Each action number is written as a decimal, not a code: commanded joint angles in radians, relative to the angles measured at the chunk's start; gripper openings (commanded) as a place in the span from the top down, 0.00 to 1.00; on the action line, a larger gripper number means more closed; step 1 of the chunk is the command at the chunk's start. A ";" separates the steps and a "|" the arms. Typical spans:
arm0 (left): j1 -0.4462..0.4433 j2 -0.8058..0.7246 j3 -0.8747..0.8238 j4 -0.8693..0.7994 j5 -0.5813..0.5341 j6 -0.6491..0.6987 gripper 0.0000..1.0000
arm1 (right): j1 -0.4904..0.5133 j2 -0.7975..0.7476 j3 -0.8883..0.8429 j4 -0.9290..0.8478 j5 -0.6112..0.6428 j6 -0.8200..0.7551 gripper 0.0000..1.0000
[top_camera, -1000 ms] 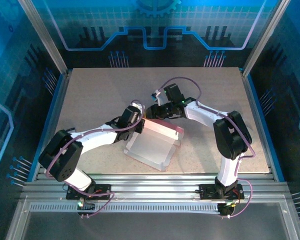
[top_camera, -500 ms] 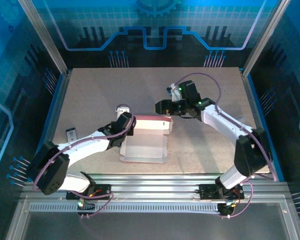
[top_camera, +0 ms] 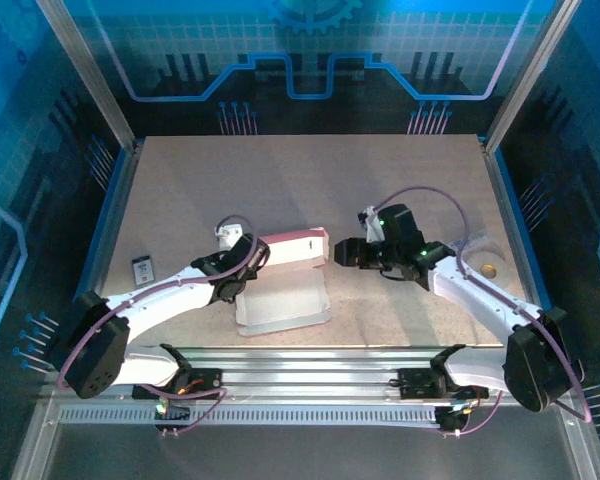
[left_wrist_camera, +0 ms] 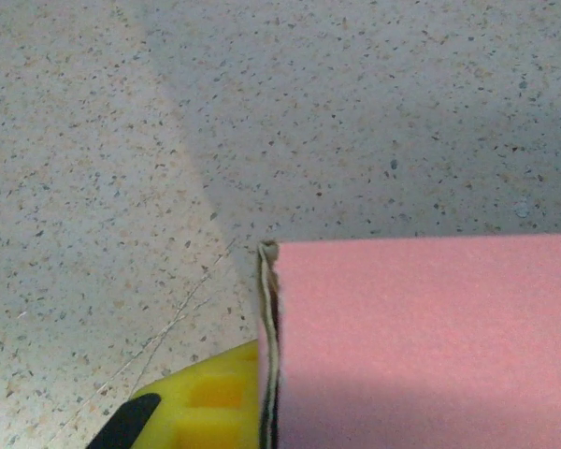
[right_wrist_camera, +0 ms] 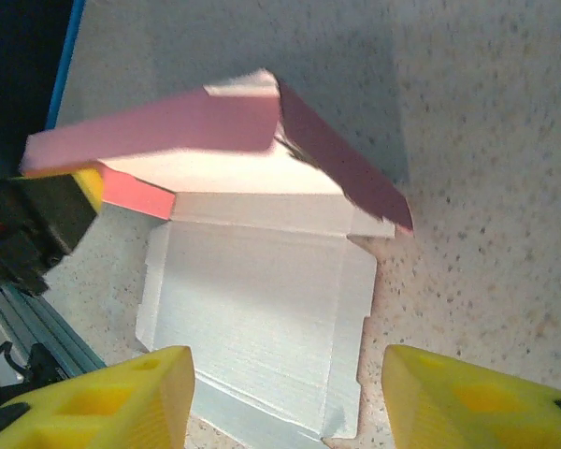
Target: Fold the paper box
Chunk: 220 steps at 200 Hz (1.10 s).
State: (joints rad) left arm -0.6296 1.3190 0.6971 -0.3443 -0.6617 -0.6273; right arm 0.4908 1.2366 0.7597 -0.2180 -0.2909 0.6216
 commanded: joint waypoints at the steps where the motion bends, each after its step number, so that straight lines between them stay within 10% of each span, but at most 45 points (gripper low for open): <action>1: -0.008 0.009 0.033 -0.098 0.006 -0.031 0.90 | 0.036 0.003 -0.049 0.119 0.022 0.062 0.45; 105: -0.007 0.026 0.091 -0.190 0.039 -0.035 0.88 | 0.146 0.249 -0.102 0.515 0.020 0.212 0.55; 220: -0.007 -0.005 0.057 -0.163 0.078 -0.029 0.88 | 0.109 0.414 -0.045 0.553 0.123 0.189 0.56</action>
State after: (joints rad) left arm -0.6296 1.3334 0.7650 -0.4824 -0.6064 -0.6563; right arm 0.6189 1.6299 0.6884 0.3012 -0.1951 0.8162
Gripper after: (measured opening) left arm 0.122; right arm 0.441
